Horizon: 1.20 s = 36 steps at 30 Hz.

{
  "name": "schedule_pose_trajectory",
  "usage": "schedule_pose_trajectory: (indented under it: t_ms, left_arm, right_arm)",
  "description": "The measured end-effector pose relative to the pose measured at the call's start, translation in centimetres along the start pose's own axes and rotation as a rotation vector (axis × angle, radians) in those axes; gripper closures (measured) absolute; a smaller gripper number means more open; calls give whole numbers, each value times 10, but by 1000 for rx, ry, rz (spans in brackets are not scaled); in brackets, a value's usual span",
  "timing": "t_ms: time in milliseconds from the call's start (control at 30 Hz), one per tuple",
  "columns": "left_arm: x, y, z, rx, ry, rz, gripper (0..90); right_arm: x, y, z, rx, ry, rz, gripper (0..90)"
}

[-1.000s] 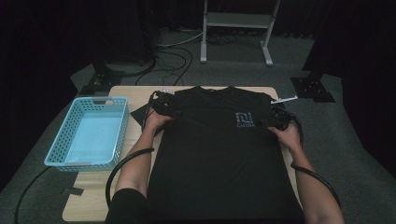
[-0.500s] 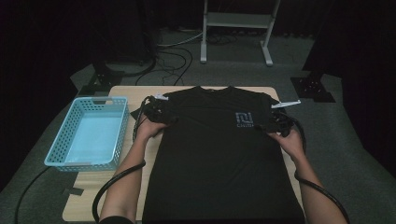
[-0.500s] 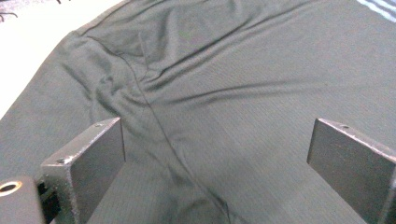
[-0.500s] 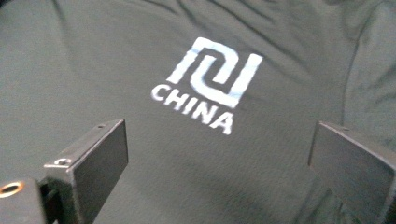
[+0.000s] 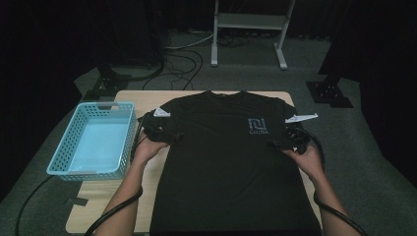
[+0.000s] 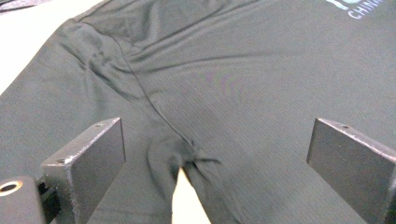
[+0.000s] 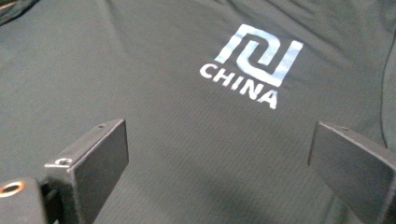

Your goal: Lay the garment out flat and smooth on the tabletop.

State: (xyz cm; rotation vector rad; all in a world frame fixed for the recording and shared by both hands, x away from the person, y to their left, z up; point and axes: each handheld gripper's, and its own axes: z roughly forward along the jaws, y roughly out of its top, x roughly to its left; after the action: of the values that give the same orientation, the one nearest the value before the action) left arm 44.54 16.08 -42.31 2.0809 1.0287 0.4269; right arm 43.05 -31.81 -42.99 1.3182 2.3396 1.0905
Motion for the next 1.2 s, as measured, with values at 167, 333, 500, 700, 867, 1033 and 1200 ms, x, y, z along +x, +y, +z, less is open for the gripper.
schedule_pose_trajectory:
  t_ms: [167, 333, 500, 700, 867, 1033, 1200]
  left_arm:
    - [-11, -9, -4, -1, -15, 21, 33]
    - [-23, -17, -9, -11, -34, 44, 33]
    - [-32, -25, -11, -12, -52, 61, 33]
    - [-38, -32, -16, -16, -68, 78, 32]
    - [-41, -36, -20, -22, -80, 86, 32]
    - [-46, -40, -26, -43, -96, 87, 32]
    - [-51, -44, -29, -50, -107, 100, 32]
  right_arm:
    - [6, -10, -3, -3, 11, -6, 51]
    - [10, -22, -8, 4, 18, -23, 51]
    - [13, -30, -13, -3, 28, -24, 51]
    - [18, -41, -17, -8, 39, -32, 51]
    - [22, -48, -21, -11, 43, -33, 51]
    - [25, -54, -25, -19, 55, -39, 51]
    - [31, -58, -28, -4, 63, -63, 51]
